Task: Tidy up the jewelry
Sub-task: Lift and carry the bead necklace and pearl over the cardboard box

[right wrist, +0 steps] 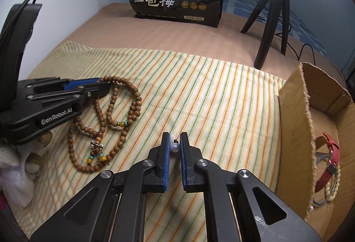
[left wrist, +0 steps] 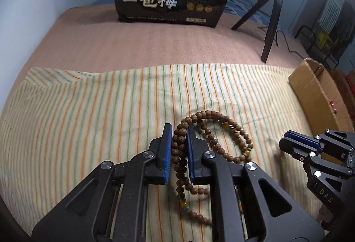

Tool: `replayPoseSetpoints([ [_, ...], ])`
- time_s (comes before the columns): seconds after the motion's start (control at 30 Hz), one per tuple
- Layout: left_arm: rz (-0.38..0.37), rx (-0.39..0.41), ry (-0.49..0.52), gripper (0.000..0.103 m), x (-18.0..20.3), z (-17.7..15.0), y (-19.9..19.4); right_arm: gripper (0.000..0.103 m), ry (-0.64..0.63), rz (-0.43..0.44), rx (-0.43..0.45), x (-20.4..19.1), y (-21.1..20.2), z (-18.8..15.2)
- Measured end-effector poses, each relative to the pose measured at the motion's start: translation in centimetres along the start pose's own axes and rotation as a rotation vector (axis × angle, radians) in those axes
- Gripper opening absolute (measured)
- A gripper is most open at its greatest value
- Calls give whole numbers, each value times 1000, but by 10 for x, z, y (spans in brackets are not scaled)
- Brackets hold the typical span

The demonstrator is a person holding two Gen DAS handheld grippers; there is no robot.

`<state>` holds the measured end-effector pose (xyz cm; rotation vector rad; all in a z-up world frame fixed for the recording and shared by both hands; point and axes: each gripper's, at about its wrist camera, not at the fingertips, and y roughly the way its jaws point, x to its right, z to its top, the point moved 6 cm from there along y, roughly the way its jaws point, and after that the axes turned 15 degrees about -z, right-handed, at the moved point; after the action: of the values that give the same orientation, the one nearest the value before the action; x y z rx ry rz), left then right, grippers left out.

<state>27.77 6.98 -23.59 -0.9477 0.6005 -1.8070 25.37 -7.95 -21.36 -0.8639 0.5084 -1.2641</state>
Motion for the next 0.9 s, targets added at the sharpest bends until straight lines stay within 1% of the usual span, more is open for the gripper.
replayPoseSetpoints([
  [0.37, 1, 71, 18, 11, 22, 5, -55, 7, 29, 27, 58, 7, -47, -5],
  [0.7, -40, 140, 38, 11, 53, 16, -101, 7, 56, 40, 118, 33, -89, -9],
  [0.9, -77, 190, 60, 11, 83, 27, -131, 7, 78, 38, 153, 53, -115, -13],
])
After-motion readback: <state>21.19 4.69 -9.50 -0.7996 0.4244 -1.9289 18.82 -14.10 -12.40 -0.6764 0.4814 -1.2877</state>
